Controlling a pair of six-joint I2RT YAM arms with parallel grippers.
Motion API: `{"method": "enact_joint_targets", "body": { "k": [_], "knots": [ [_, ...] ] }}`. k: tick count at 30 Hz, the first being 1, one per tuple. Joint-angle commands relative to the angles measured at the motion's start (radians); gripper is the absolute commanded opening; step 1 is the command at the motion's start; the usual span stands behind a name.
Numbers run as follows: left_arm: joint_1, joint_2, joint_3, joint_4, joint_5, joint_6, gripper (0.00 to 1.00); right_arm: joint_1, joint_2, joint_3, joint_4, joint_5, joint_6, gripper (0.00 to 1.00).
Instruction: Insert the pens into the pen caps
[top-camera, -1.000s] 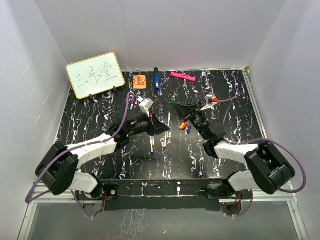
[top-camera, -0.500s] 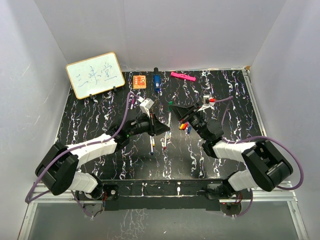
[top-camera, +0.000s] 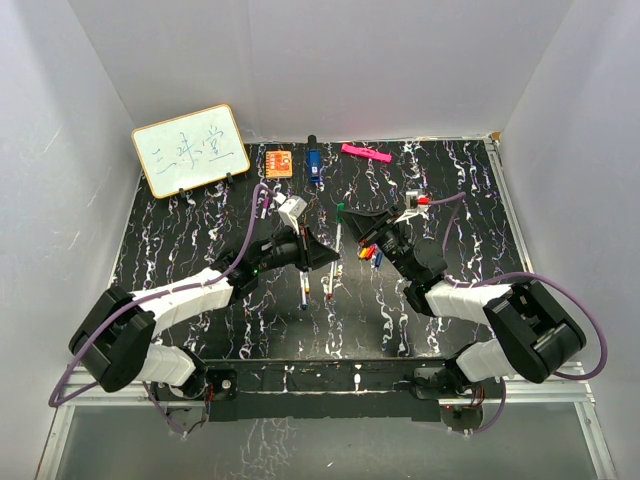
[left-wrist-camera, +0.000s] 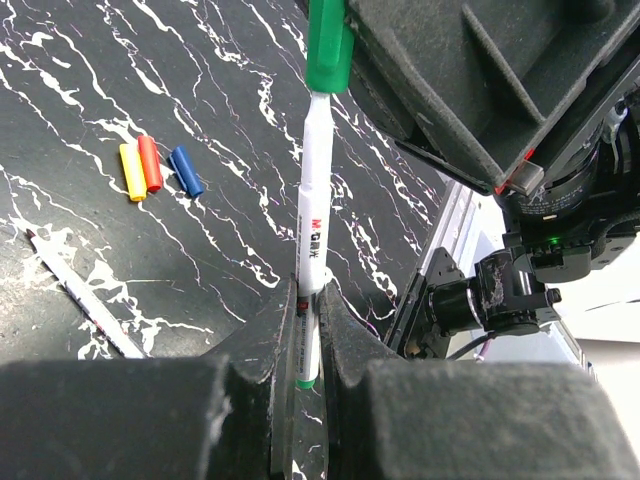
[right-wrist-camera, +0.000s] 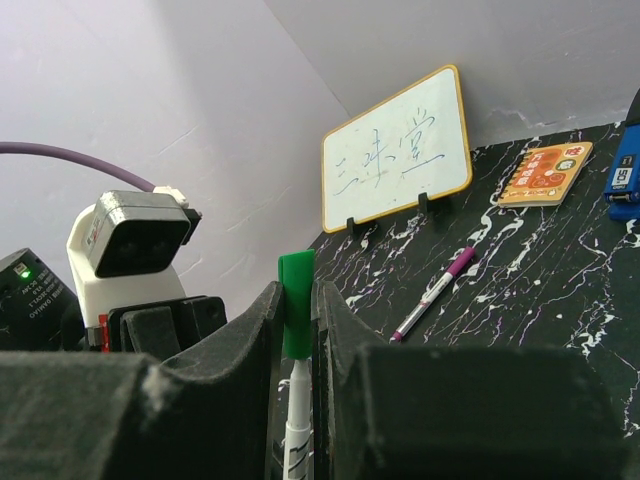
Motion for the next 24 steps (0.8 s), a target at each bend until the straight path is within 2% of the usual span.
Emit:
{"method": "enact_joint_targets", "body": {
  "k": [1, 24],
  "knots": [
    [-0.004, -0.045, 0.007, 0.03, -0.011, 0.018, 0.0, 0.003, -0.009, -0.006, 0.041, 0.003, -0.007, 0.0],
    [-0.003, -0.049, 0.043, 0.101, -0.071, 0.012, 0.0, 0.016, 0.038, -0.001, 0.031, -0.085, 0.01, 0.0]
  ]
}}
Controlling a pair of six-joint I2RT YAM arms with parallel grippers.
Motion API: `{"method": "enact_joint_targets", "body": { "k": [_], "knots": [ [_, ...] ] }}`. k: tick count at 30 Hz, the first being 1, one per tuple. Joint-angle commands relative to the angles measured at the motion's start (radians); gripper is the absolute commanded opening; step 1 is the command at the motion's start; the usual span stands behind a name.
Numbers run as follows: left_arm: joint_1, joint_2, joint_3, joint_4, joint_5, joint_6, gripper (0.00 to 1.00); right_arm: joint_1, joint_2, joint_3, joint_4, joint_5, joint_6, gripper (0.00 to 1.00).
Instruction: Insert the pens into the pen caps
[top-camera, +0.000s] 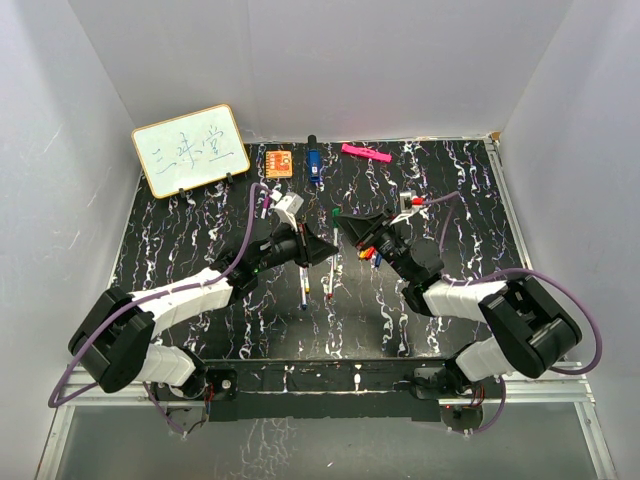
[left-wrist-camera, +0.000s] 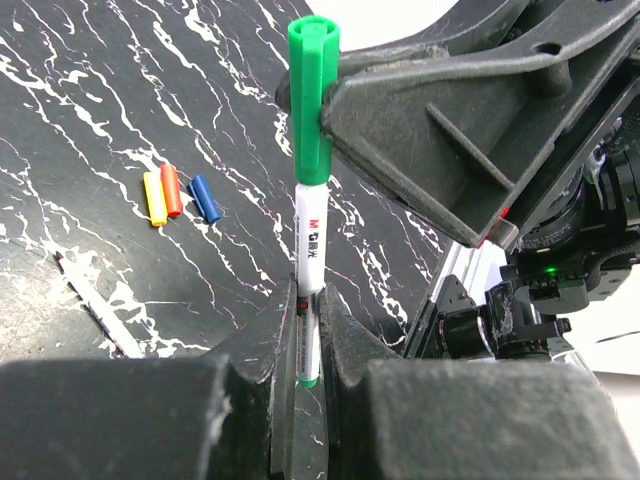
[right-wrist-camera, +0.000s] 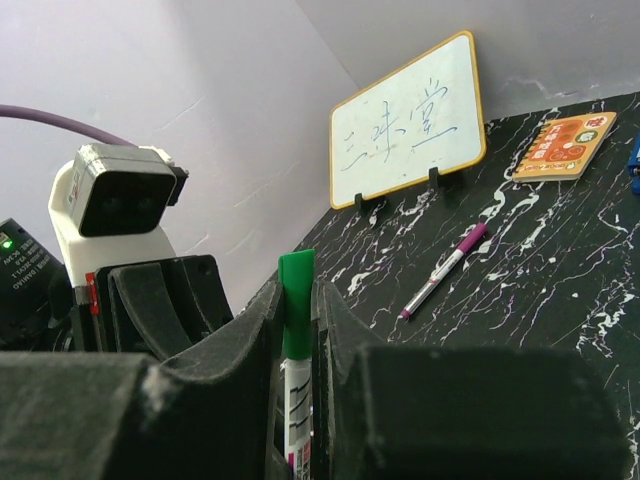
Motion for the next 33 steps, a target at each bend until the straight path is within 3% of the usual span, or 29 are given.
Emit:
{"method": "enact_joint_targets", "body": {
  "k": [1, 15, 33],
  "knots": [
    [-0.004, -0.045, 0.041, 0.084, -0.023, 0.007, 0.0, 0.006, 0.012, 0.0, 0.028, -0.056, -0.002, 0.0],
    [-0.004, -0.056, 0.001, 0.318, -0.156, -0.068, 0.0, 0.019, 0.038, 0.034, -0.047, -0.164, -0.04, 0.0],
    [-0.002, -0.127, 0.021, 0.294, -0.293, 0.034, 0.0, 0.046, 0.034, 0.059, -0.208, -0.16, -0.114, 0.0]
  ]
}}
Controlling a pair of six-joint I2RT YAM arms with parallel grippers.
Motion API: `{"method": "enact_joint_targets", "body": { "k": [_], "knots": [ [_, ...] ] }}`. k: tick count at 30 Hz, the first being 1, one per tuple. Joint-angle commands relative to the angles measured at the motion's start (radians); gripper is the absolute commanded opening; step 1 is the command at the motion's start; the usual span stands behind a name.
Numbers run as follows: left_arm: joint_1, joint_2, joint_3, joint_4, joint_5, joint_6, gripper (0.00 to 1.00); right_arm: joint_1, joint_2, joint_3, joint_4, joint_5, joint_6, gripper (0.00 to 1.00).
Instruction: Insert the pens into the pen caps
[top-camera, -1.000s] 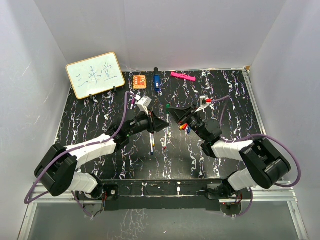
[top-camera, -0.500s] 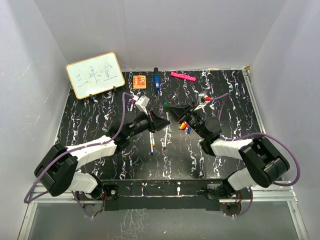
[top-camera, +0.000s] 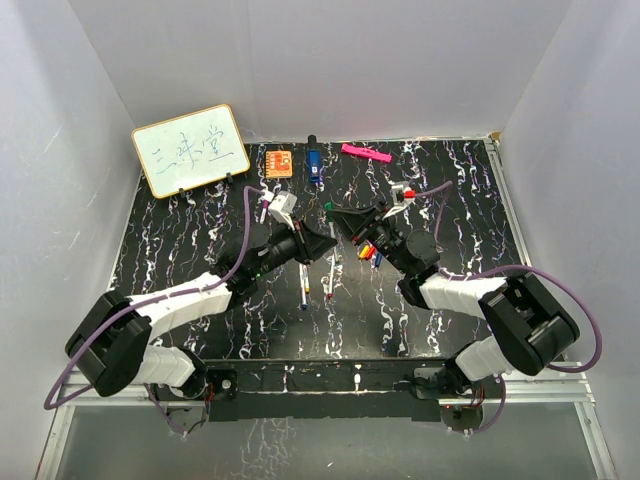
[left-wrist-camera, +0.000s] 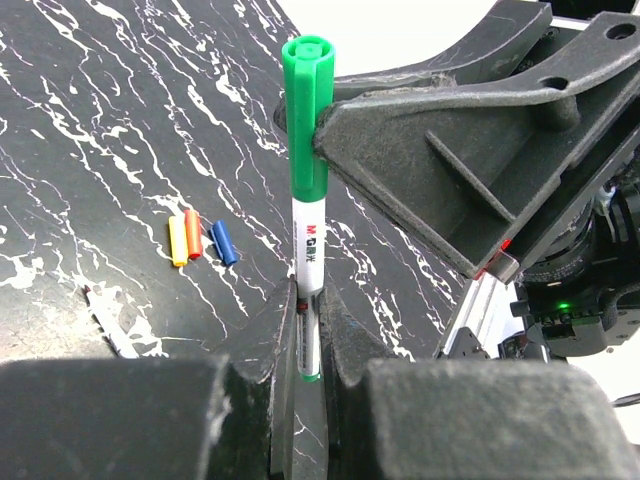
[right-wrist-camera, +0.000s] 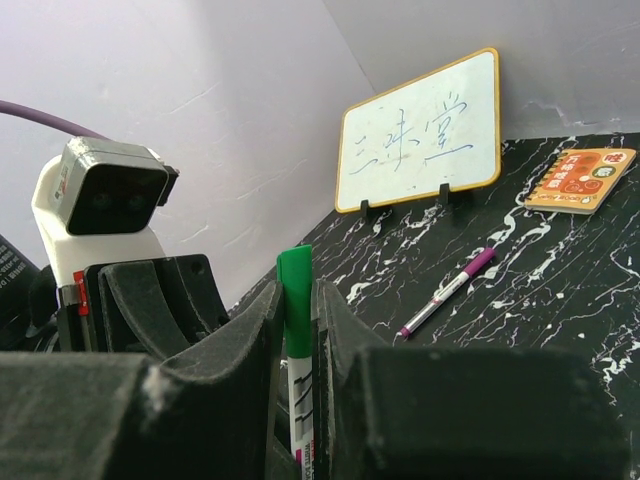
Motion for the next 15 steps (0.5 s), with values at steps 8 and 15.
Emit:
{"method": "enact_joint_targets", "body": {
  "k": [8, 15],
  "knots": [
    [0.025, -0.124, 0.043, 0.257, -0.166, 0.043, 0.0, 0.061, 0.031, -0.023, -0.18, -0.105, -0.061, 0.0],
    [0.036, -0.144, 0.059, 0.214, -0.172, 0.053, 0.0, 0.078, 0.048, -0.015, -0.198, -0.08, -0.059, 0.0]
  ]
}}
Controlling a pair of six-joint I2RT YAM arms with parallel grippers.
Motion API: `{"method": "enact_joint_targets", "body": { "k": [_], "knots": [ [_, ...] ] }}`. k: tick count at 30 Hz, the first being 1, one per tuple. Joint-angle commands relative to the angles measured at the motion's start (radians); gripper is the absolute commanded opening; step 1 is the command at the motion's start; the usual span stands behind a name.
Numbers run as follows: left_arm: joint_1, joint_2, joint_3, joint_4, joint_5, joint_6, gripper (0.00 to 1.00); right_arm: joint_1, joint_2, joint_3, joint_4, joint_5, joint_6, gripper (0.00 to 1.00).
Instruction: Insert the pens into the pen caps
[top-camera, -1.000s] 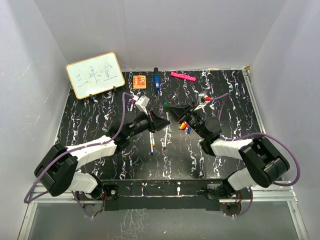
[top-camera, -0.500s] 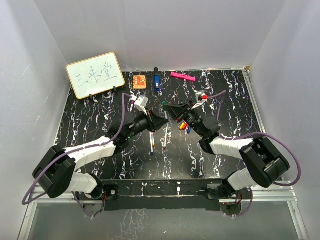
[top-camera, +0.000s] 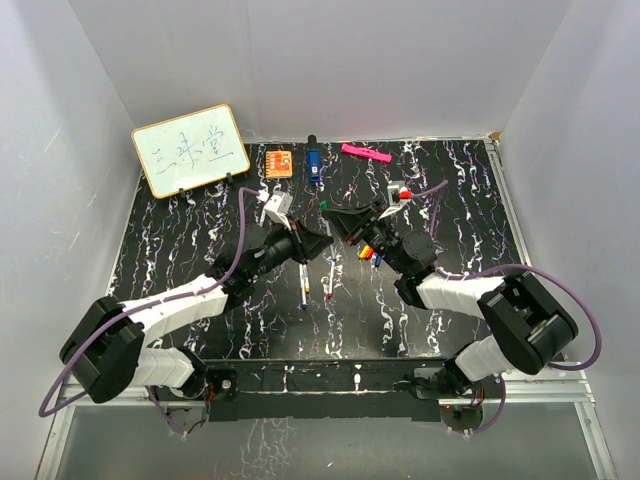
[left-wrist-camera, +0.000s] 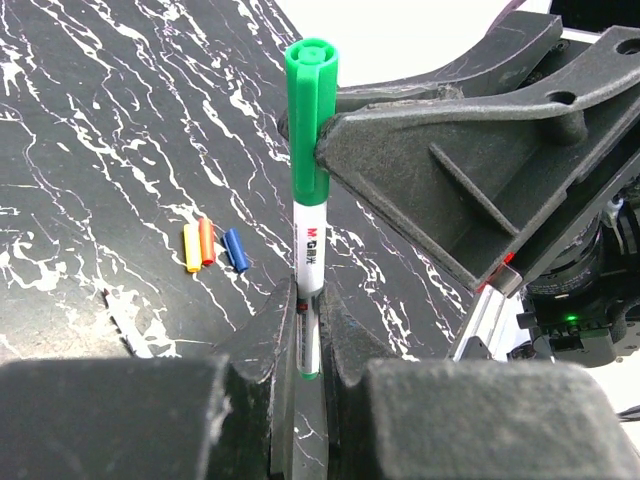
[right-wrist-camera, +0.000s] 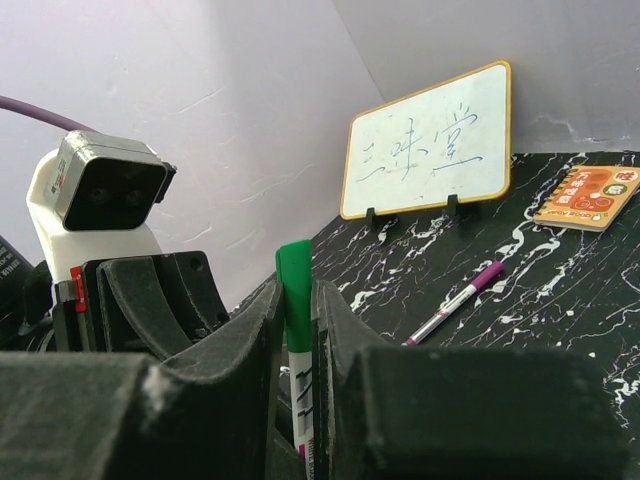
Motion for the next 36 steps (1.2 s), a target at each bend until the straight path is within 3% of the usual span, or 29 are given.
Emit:
{"method": "enact_joint_targets", "body": {
  "k": [1, 9, 13, 20, 23, 25, 26, 36],
  "knots": [
    [0.037, -0.104, 0.071, 0.21, -0.125, 0.029, 0.0, 0.046, 0.043, -0.023, -0.204, -0.089, -0.018, 0.0],
    [0.037, -0.102, 0.087, -0.12, -0.099, 0.054, 0.0, 0.045, 0.017, 0.114, -0.292, 0.005, -0.075, 0.0],
    [0.037, -0.131, 0.052, -0.285, -0.137, 0.063, 0.0, 0.045, -0.013, 0.218, -0.367, 0.117, -0.133, 0.09],
    [0.038, -0.114, 0.088, -0.577, -0.323, 0.12, 0.0, 0.039, -0.097, 0.271, -0.394, 0.298, -0.194, 0.43],
    [0.043, -0.086, 0.115, -0.6, -0.377, 0.168, 0.0, 0.036, -0.127, 0.277, -0.438, 0.342, -0.208, 0.68],
    [0.053, -0.059, 0.138, -0.599, -0.398, 0.196, 0.0, 0.031, -0.135, 0.279, -0.471, 0.35, -0.214, 0.93],
    [0.062, -0.039, 0.154, -0.603, -0.406, 0.211, 0.0, 0.027, -0.136, 0.281, -0.493, 0.346, -0.218, 0.97],
    [0.26, 0.259, 0.39, -0.715, -0.329, 0.311, 0.0, 0.021, -0.145, 0.264, -0.587, 0.43, -0.231, 0.98]
  ]
}}
